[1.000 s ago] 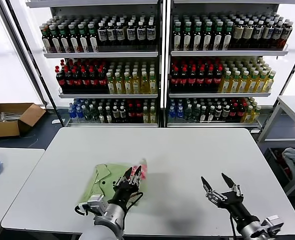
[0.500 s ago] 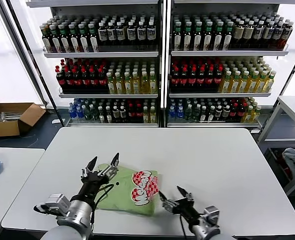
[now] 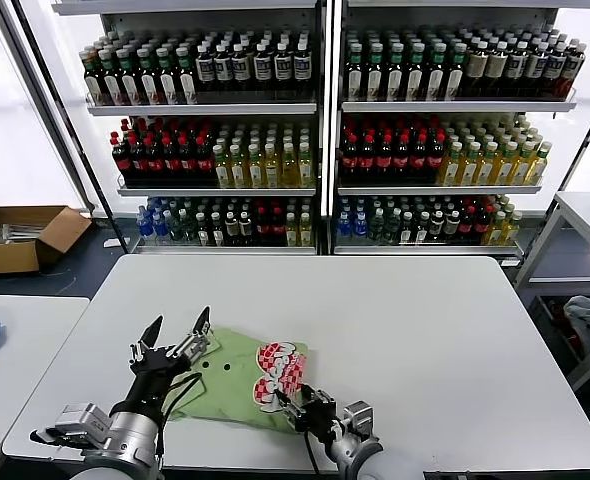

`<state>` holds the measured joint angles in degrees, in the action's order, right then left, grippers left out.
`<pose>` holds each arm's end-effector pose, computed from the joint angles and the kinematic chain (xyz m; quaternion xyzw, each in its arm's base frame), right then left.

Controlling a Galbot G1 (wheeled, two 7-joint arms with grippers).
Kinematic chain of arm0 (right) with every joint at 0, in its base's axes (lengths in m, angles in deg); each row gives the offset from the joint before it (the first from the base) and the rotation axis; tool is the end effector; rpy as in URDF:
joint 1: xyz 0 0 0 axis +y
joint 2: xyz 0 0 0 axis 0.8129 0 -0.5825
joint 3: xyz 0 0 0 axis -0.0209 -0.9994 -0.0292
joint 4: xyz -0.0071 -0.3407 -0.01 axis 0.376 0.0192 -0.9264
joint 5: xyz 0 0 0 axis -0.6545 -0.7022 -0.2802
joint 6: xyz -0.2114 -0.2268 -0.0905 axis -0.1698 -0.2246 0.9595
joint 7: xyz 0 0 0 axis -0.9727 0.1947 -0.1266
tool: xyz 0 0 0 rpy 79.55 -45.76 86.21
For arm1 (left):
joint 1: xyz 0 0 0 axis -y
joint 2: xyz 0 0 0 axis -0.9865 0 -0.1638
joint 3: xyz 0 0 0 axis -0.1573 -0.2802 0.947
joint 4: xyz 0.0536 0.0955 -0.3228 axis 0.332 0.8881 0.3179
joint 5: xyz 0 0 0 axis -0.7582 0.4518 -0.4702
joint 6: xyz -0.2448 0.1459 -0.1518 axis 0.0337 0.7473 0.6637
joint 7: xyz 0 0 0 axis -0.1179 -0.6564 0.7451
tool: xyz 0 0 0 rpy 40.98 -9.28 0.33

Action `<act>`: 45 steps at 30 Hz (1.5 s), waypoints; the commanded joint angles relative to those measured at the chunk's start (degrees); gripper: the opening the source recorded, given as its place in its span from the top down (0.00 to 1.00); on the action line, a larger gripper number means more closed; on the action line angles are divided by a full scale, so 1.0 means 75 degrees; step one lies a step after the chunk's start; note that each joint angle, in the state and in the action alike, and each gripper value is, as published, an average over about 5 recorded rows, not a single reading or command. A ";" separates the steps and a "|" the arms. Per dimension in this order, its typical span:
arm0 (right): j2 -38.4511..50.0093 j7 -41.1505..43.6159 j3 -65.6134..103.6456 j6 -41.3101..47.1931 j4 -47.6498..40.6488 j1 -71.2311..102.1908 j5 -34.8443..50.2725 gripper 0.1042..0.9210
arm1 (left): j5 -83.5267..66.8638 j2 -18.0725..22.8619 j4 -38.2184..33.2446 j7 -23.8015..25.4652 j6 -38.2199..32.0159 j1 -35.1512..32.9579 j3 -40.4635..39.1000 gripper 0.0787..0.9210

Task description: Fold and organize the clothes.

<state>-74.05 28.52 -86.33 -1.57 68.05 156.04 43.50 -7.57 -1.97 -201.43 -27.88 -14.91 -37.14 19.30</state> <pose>0.2064 0.0682 -0.3031 0.2853 -0.9168 -0.0605 0.2728 0.1441 0.0205 -0.1866 -0.0266 -0.9862 0.1529 0.0578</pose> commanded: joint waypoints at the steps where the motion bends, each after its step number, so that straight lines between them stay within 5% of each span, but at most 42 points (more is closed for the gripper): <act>1: 0.0453 0.0824 -0.0002 -0.0030 0.0099 -0.0444 -0.0933 0.60 | 0.0176 0.0150 -0.0121 0.0020 -0.0033 -0.0215 0.0239 0.12; 11: 0.2957 0.2235 0.2049 -0.0643 0.0722 0.0352 -0.1138 0.94 | 0.0184 0.0165 0.0075 0.0157 -0.0023 -0.0157 0.0247 0.12; 20: 0.3150 0.1255 0.3201 -0.0513 0.0854 0.1290 -0.0837 0.96 | 0.0273 0.0288 0.0221 0.0215 0.0078 -0.0089 0.0122 0.12; 32: 0.1974 0.0388 0.2797 -0.0471 0.2091 0.1393 0.0364 0.58 | 0.0377 0.0249 0.0083 0.0392 0.0133 -0.0297 0.0187 0.12; 45: -0.0533 -0.1436 -0.0135 0.0136 -0.1498 -0.1509 -0.0503 0.15 | 0.0579 0.0270 0.0040 0.0584 0.0058 -0.0567 0.0147 0.12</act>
<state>-65.92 28.74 -74.40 -4.90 73.57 157.63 41.87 -3.90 -0.04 -200.83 -24.24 -14.12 -40.07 20.26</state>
